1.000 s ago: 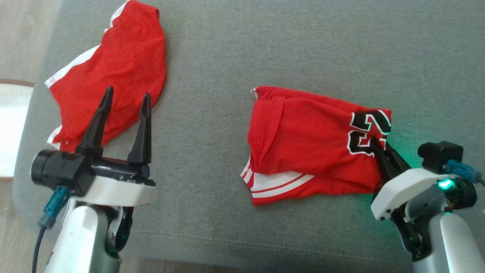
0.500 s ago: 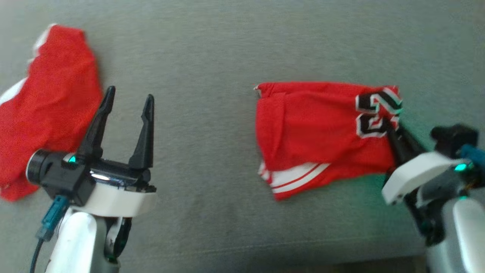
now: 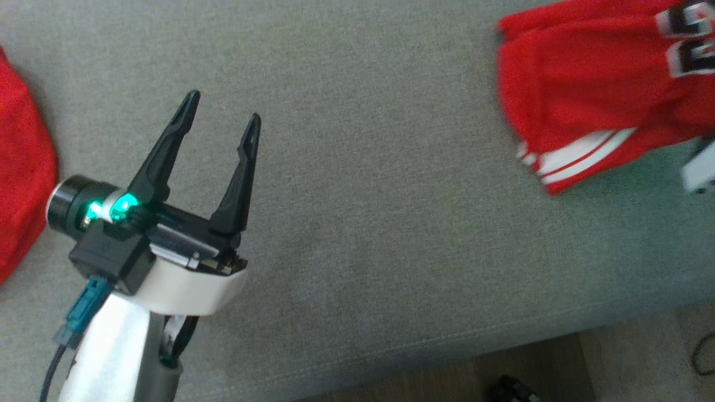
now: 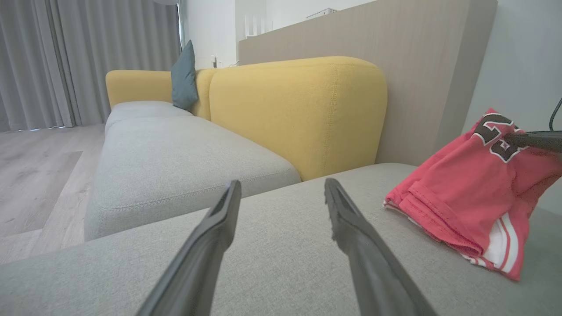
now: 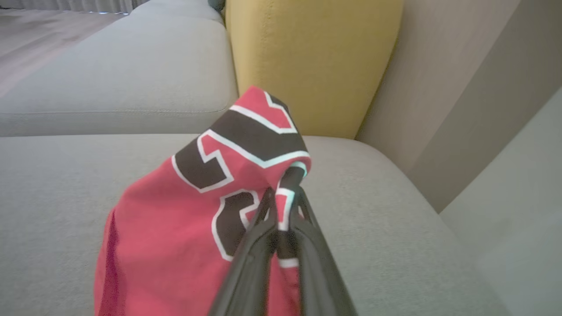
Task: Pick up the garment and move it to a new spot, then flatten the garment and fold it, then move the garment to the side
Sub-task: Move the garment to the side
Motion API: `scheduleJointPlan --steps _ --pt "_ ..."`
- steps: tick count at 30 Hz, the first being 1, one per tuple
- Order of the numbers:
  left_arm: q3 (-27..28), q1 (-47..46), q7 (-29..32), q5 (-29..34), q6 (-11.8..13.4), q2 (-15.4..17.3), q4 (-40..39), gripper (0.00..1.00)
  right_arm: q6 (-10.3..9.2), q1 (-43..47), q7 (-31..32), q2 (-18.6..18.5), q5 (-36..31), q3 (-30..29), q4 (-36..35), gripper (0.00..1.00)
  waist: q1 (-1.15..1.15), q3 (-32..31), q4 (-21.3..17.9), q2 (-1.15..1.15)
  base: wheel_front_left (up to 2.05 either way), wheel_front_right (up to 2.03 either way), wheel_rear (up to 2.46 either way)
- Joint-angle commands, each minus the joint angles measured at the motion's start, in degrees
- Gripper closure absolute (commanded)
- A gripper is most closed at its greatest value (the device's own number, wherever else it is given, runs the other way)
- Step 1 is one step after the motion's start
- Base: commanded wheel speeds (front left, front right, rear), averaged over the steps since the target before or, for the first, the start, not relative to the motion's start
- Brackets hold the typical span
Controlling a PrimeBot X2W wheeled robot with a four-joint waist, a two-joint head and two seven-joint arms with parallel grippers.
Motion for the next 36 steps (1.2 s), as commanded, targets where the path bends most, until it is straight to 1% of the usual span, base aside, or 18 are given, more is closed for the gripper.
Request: scheduleJointPlan --steps 1,6,7,9,16,20,21,22,23,24,26,27,32,36 --pt "1.8 -1.8 -0.3 0.6 0.0 1.2 -2.3 0.0 -0.04 -1.1 0.2 -1.5 -0.3 0.0 -2.6 1.0 -0.01 1.0 -0.1 0.0 0.0 0.0 0.0" --pt "1.6 -3.6 -0.3 0.5 -0.3 1.7 -3.6 0.0 -0.04 -1.6 2.1 -1.2 -1.6 -4.9 -6.5 1.0 -0.01 3.5 0.3 0.0 0.0 0.0 0.0" --pt "1.7 -4.2 -0.3 0.4 -0.4 1.9 -4.2 0.0 -0.04 -1.8 2.7 -1.2 -2.0 -6.6 -7.8 1.0 -0.01 4.7 0.4 0.0 0.0 0.0 0.0" --pt "1.7 -4.9 -0.3 0.3 -0.4 2.1 -4.7 0.0 -0.04 -2.1 3.2 -1.1 -2.1 -7.8 -8.5 1.0 -0.01 6.0 0.5 0.0 0.0 0.0 0.0" --pt "1.0 -7.8 -0.3 -0.2 -0.8 3.1 -5.9 0.0 -0.04 -4.1 2.0 -1.0 -4.0 -11.8 -8.4 1.0 -0.01 11.0 1.8 0.0 0.0 0.0 0.0" --pt "1.0 -9.2 -0.3 -0.6 -1.0 3.6 -6.1 0.0 -0.04 -4.9 1.7 -0.3 -6.8 -13.5 -7.2 0.99 -0.01 13.1 2.7 0.0 0.0 0.0 0.0" --pt "1.0 -9.5 -0.3 -0.7 -1.0 3.6 -6.1 0.0 -0.04 -5.1 1.2 -0.1 -7.1 -14.1 -6.6 0.94 -0.01 13.6 2.9 0.0 0.0 0.0 0.0" --pt "0.9 -9.8 -0.3 -0.8 -1.0 3.6 -6.1 0.0 -0.04 -5.1 1.0 0.4 -7.5 -14.7 -5.9 0.82 -0.01 14.1 3.2 0.0 0.0 0.0 0.0" --pt "0.9 -9.9 -0.3 -1.0 -1.1 3.6 -6.0 0.0 -0.04 -4.9 0.6 0.8 -8.2 -15.1 -5.2 0.6 -0.01 14.4 3.4 0.0 0.0 0.0 0.0" --pt "0.9 -10.1 -0.3 -1.1 -1.1 3.6 -5.9 0.0 -0.04 -4.8 -0.1 1.3 -8.5 -15.7 -4.5 0.51 -0.01 14.7 3.7 0.0 0.0 0.0 0.0" --pt "1.0 -10.3 -0.3 -1.3 -1.1 3.5 -5.6 0.0 -0.04 -4.6 -1.5 2.3 -9.4 -16.8 -3.0 0.15 -0.01 15.2 4.0 0.0 0.0 0.0 0.0" --pt "1.0 -10.4 -0.3 -1.3 -1.1 3.4 -5.4 0.0 -0.04 -4.5 -2.2 2.9 -9.9 -17.5 -2.4 0.0 -0.01 15.3 4.1 0.0 0.0 0.0 0.0" --pt "1.3 -10.5 -0.3 -1.5 -1.2 3.3 -4.6 0.0 -0.04 -4.4 -6.6 5.4 -13.3 -20.2 -1.8 0.0 -0.01 15.1 4.4 0.0 0.0 0.0 0.0" --pt "1.6 -9.7 -0.3 -1.7 -1.2 2.7 -3.6 0.0 -0.04 -3.0 -10.0 7.3 -16.0 -22.5 -2.4 0.0 -0.01 13.0 4.5 0.0 0.0 0.0 0.0"
